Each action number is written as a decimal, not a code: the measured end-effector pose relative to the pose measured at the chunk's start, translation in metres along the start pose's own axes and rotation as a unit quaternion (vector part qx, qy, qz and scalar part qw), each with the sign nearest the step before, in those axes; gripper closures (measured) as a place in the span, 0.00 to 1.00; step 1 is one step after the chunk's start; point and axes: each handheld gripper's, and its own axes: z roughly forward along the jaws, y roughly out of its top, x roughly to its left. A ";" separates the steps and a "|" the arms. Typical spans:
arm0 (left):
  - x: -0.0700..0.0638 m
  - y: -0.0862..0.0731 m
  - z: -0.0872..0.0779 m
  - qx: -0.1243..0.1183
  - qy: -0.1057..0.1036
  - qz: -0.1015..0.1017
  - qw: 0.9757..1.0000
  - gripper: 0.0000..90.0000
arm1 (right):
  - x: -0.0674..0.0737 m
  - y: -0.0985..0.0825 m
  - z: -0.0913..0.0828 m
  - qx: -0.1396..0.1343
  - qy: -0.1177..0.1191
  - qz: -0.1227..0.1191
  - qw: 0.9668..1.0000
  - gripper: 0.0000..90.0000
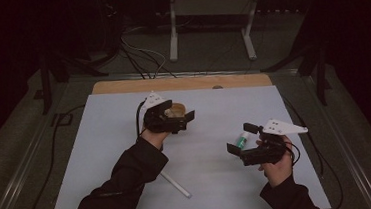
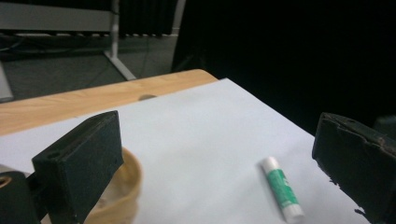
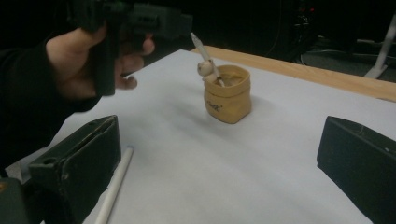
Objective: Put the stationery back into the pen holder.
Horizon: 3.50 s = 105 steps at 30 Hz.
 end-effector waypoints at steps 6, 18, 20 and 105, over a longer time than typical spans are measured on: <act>-0.015 -0.014 0.009 0.003 -0.021 -0.005 1.000 0.03 | -0.001 0.001 -0.003 -0.003 -0.002 0.002 1.000 0.00; -0.041 -0.038 0.026 0.027 -0.054 -0.002 0.998 0.03 | -0.003 0.005 -0.009 -0.015 -0.010 0.002 1.000 0.00; -0.045 -0.042 0.029 0.034 -0.058 0.001 0.998 0.03 | -0.003 0.006 -0.010 -0.015 -0.010 0.001 1.000 0.00; -0.120 -0.096 0.154 0.235 0.031 0.085 0.968 0.74 | -0.013 0.009 -0.019 -0.032 -0.036 0.011 0.999 0.00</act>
